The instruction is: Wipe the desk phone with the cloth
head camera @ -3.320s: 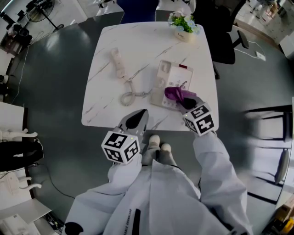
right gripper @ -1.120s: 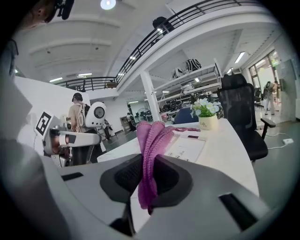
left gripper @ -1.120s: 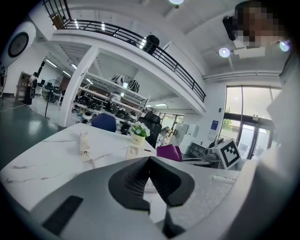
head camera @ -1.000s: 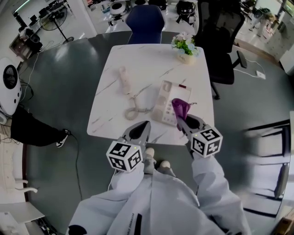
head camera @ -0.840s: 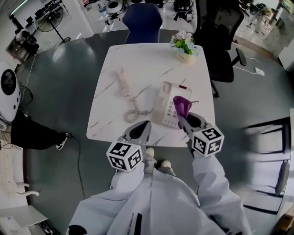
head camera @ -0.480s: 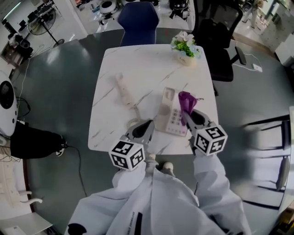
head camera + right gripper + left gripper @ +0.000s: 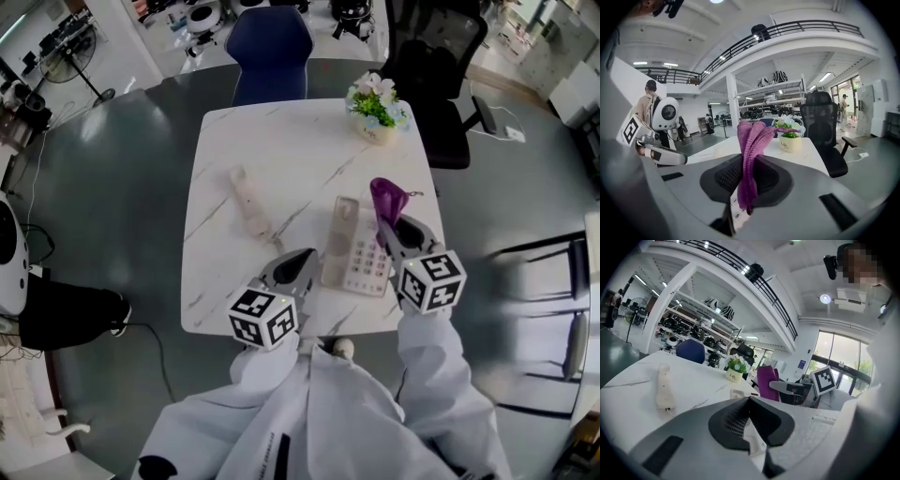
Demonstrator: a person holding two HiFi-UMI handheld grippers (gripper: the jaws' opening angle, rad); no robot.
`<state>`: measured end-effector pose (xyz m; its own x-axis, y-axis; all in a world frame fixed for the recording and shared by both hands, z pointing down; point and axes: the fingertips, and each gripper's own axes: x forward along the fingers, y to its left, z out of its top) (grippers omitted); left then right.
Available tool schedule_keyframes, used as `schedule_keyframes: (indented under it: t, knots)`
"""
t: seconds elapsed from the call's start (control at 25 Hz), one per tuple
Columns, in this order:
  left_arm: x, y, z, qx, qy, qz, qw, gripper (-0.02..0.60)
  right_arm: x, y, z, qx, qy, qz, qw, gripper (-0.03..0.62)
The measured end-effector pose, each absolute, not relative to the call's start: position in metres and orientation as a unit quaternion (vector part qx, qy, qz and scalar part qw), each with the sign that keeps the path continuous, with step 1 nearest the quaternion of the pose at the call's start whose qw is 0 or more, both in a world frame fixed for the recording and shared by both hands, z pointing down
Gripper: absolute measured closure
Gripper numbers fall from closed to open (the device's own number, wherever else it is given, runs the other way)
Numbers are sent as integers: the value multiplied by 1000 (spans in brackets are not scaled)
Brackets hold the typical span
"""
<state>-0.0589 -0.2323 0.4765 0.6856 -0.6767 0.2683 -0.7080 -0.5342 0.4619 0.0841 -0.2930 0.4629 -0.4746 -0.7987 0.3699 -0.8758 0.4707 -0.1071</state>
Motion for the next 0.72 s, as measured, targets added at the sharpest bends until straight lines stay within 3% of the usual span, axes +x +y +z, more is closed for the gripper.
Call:
schedule_keyframes:
  t: [0.36,0.72]
  knots:
    - [-70,-250,479,877,-391,27,279,584,68,-320,478,493,-842,72,207,554]
    - [-87,-260,488,871,-398,30,287,584,46,-328,515,464,-846,104,240,554]
